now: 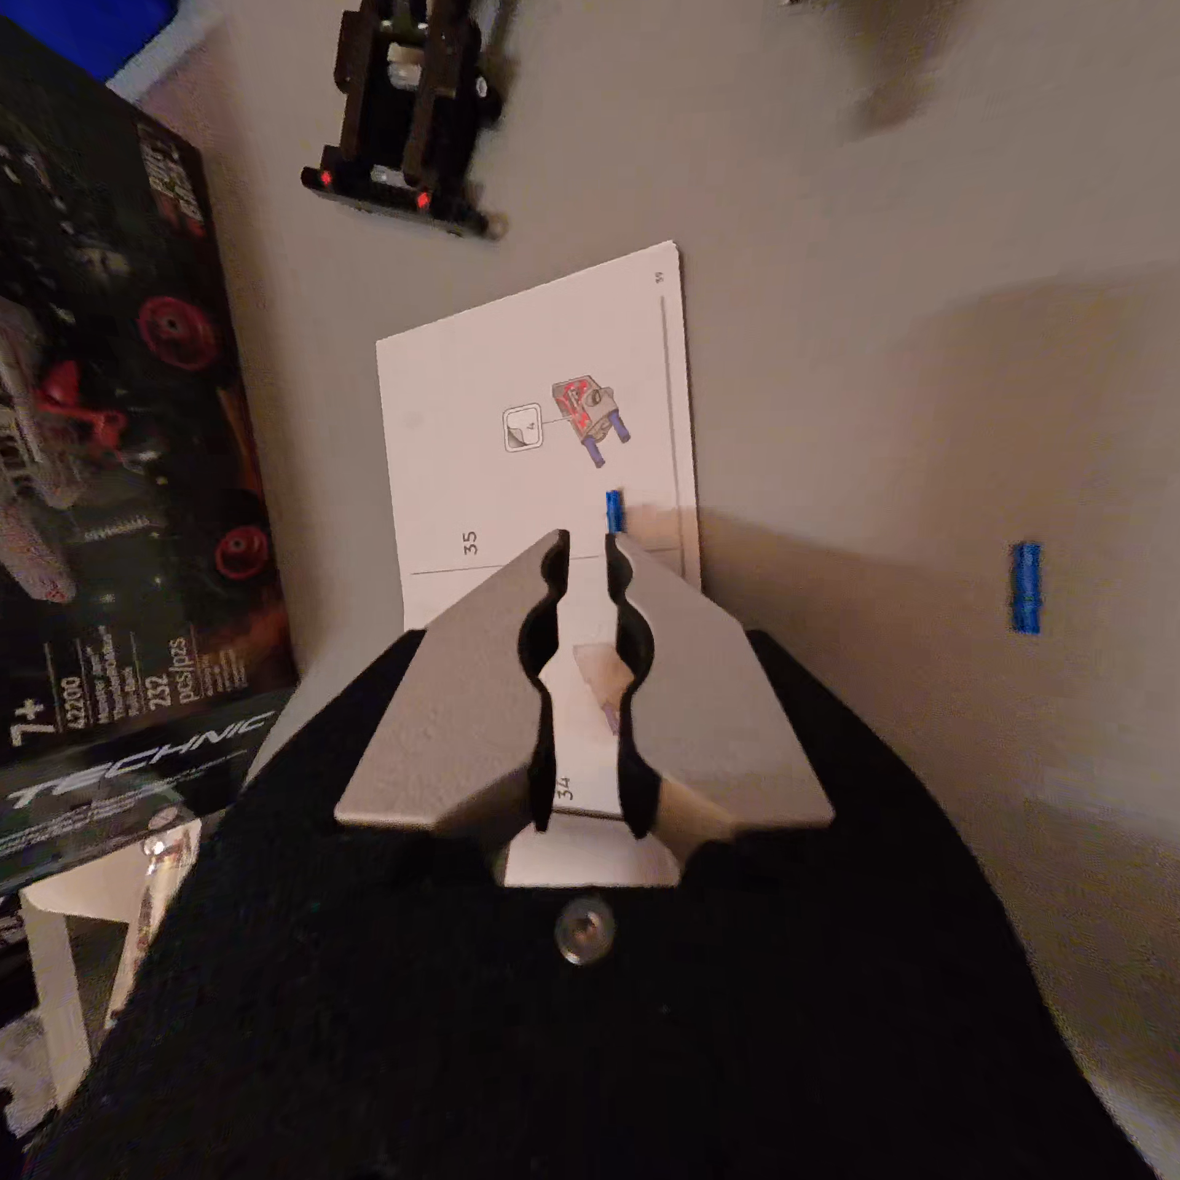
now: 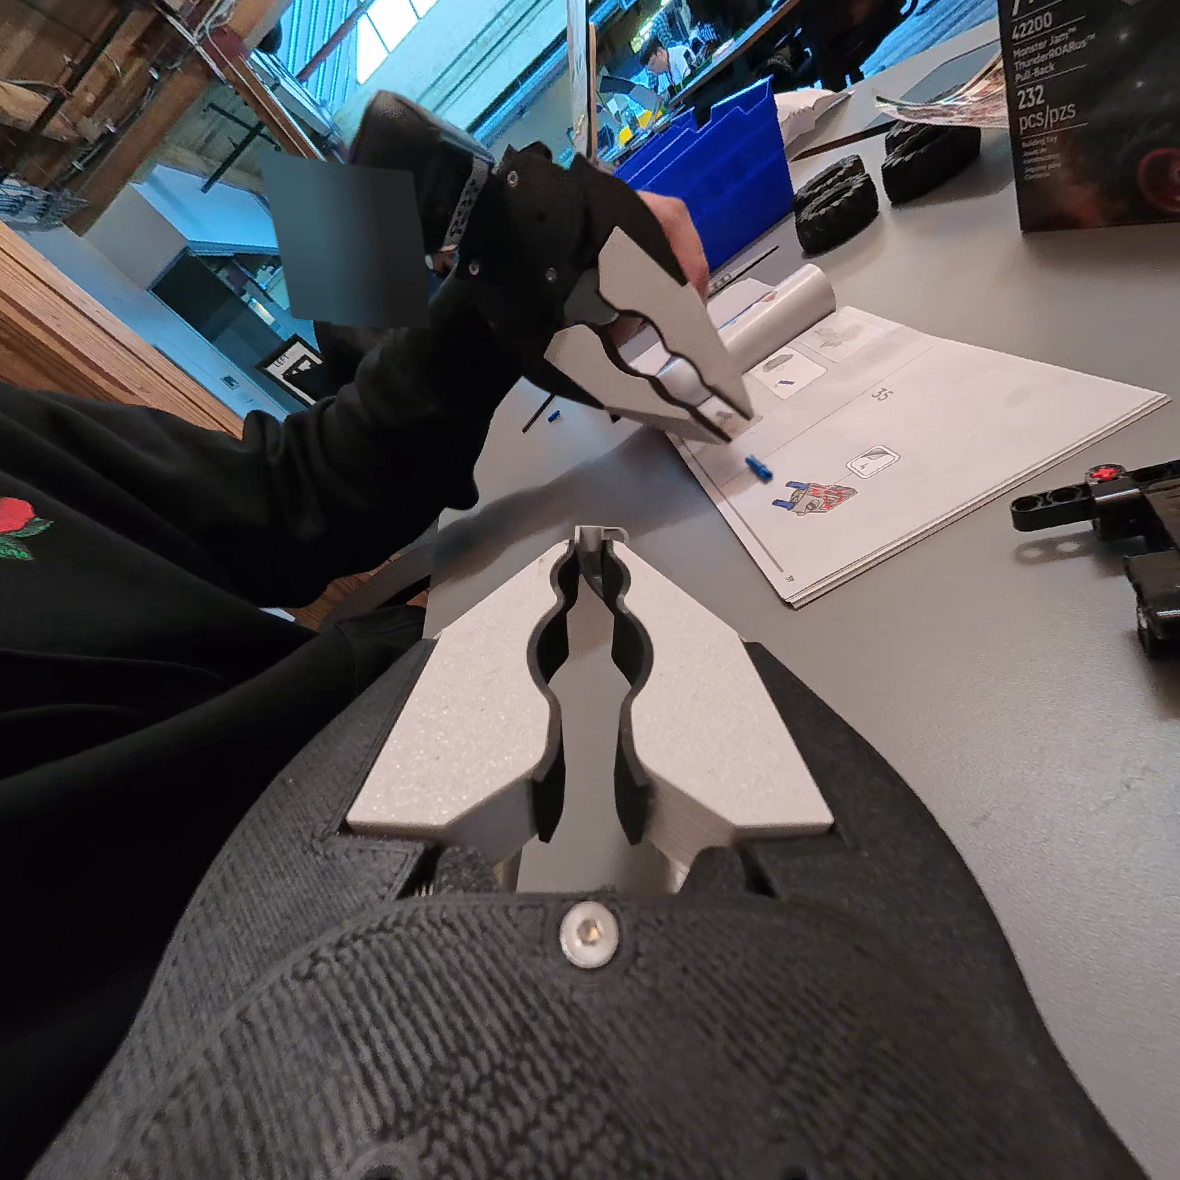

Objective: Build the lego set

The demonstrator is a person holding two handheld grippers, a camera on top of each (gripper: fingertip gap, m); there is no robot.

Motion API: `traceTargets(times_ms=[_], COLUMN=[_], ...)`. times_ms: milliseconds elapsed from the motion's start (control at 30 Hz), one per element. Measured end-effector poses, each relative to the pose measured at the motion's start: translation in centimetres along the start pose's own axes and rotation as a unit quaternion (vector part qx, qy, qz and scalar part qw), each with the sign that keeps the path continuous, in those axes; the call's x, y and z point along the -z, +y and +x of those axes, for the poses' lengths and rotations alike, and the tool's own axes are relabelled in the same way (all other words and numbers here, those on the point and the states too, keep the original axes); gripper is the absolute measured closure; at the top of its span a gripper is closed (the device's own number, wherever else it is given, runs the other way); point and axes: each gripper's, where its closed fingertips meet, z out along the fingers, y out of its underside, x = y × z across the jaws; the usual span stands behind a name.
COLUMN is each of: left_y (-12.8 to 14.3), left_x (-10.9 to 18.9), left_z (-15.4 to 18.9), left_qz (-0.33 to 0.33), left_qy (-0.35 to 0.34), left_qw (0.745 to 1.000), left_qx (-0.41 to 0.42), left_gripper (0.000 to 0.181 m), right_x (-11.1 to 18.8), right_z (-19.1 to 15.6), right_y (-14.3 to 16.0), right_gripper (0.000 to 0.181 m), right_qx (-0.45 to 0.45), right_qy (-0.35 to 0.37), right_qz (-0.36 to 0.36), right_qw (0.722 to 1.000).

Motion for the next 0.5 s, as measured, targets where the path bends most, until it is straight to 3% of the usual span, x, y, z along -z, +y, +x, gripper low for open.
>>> traceTargets(times_ms=[133,300,500], left_y=[-0.1,1.7,1.1], left_x=[-0.1,-0.1,-1.1], left_z=[1.4,-0.9,1.6], left_qz=[0.015,-0.037,-0.042], left_qy=[0.041,-0.020,0.046], left_qw=[0.998,0.998,0.997], left_qx=[0.055,0.053,0.041], left_gripper=[0.162,0.170,0.172], right_x=[0.1,0.1,0.0], right_z=[0.0,0.0,0.0], right_y=[-0.1,-0.1,0.0], right_gripper=[0.177,0.177,0.177], right_qx=[0.001,-0.002,0.002], right_qy=[-0.001,-0.002,0.002], right_qz=[0.004,0.003,-0.001], right_qw=[1.000,1.000,1.000])
